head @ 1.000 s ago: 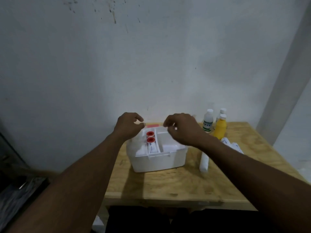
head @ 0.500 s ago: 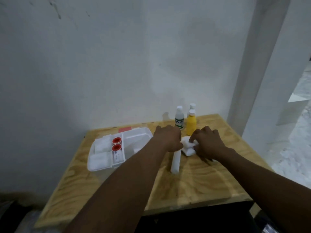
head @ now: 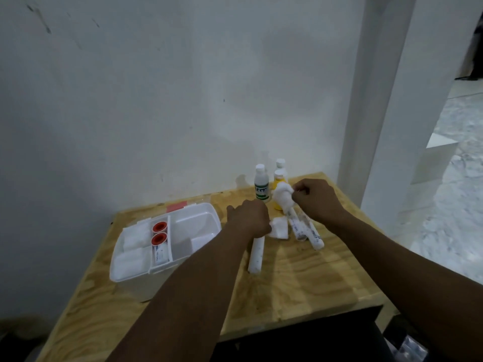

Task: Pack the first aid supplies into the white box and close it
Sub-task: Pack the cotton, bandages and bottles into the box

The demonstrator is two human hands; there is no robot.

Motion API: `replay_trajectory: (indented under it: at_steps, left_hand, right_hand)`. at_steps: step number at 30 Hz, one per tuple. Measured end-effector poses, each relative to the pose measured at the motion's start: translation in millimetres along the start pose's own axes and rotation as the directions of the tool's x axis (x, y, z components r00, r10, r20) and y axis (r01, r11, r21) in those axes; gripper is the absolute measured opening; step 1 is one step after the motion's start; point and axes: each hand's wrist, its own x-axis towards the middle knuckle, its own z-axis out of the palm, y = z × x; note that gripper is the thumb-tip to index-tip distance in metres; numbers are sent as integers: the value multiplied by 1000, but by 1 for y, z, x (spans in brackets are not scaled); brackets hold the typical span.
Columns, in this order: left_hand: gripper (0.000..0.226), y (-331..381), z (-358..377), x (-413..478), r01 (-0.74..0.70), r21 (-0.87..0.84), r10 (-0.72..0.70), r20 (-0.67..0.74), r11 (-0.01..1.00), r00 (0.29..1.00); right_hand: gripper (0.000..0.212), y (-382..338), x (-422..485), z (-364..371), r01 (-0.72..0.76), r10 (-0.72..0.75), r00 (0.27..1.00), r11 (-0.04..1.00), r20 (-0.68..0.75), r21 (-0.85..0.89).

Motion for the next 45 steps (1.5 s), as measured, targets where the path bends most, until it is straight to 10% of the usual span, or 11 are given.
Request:
replay_trajectory:
  at_steps: [13,30,38,45]
  left_hand:
    - [24,-109,-116,-46,-31,-717,-224,-258,696,940]
    - [13,-260,-110,-139,214,-772,-435,-88,598,896]
    - [11,-260,-90,-123,169,-648,-337,-144,743,931]
    - [52,-263,-83,-124,205,-615,-389,-180,761,904]
  right_hand:
    - [20,-112,-12,4,-259,92,959,669,269,697]
    - [15,-208,-84,162,26,-179,813,962,553,273]
    - [4,-201,-93,187,419,-408,855,907,320,39]
    - [19,-191,-114,171,647,-589,703,762,398,-16]
